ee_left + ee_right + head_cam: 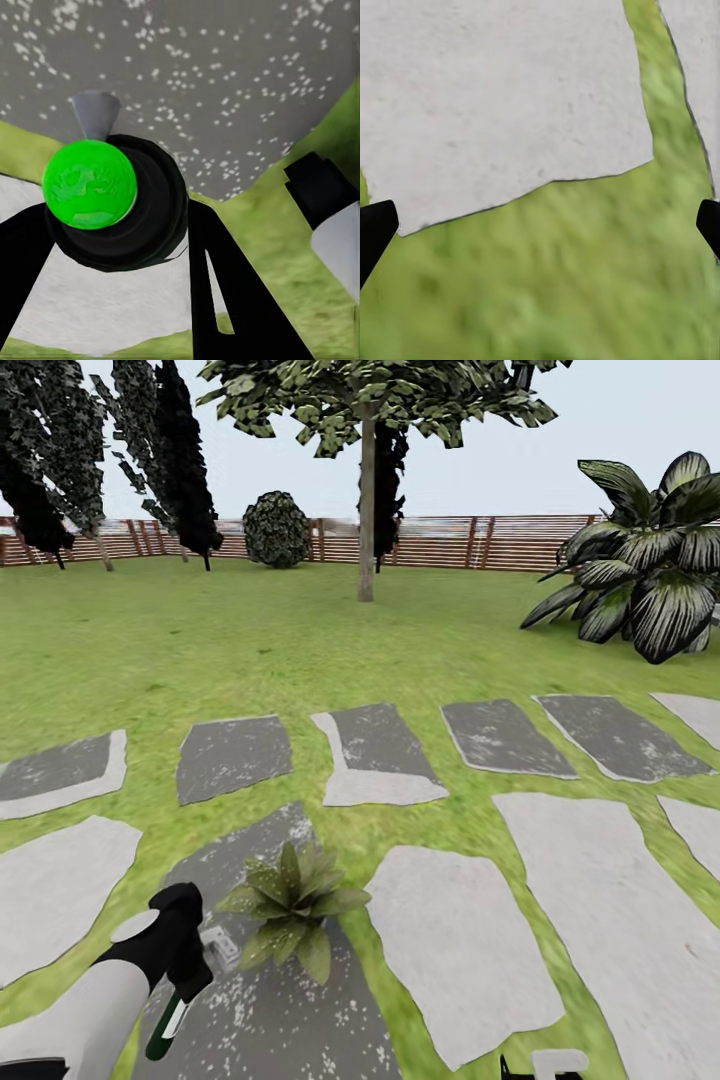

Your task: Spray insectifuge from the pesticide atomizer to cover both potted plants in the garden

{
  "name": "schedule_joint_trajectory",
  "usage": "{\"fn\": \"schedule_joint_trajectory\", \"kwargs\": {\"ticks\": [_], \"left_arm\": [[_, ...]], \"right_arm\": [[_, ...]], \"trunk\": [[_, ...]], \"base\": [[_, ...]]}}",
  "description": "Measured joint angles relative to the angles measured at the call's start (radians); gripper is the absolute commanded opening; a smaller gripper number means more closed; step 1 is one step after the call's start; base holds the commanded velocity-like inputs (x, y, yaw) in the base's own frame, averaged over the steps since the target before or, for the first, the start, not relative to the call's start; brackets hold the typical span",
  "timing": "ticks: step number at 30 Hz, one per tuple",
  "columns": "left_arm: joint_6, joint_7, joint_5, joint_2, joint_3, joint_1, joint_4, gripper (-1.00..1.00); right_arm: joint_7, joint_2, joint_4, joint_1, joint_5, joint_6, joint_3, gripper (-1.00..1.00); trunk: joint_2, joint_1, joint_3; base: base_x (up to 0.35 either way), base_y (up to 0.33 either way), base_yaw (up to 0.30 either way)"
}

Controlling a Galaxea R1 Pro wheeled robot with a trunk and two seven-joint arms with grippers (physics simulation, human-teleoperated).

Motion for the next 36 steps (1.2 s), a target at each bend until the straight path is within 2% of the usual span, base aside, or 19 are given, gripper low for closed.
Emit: {"fn": "schedule_joint_trajectory", "kwargs": {"ticks": [6, 12, 25, 36], "left_arm": [[0.000, 0.029, 0.001, 0.001, 0.000, 0.000, 0.010, -1.00], [0.000, 0.031, 0.004, -0.007, -0.001, 0.000, 0.016, -1.00], [0.000, 0.032, 0.005, -0.008, 0.002, 0.000, 0.003, -1.00], [0.001, 0.032, 0.016, -0.007, 0.005, 0.001, 0.002, -1.00]], "right_arm": [[0.000, 0.001, 0.000, 0.000, 0.000, 0.000, 0.000, 1.00], [0.000, 0.002, 0.000, 0.000, 0.000, 0.000, 0.000, 1.00], [0.000, 0.001, -0.001, 0.000, -0.001, 0.000, 0.000, 1.00], [0.000, 0.001, 0.000, 0.000, -0.001, 0.000, 0.000, 1.00]], "trunk": [[0.000, 0.000, 0.000], [0.000, 0.000, 0.000], [0.000, 0.000, 0.000], [0.000, 0.000, 0.000]], "base": [[0.001, -0.001, 0.266], [0.000, -0.037, 0.270], [0.000, -0.260, 0.031], [0.000, -0.270, 0.248]]}}
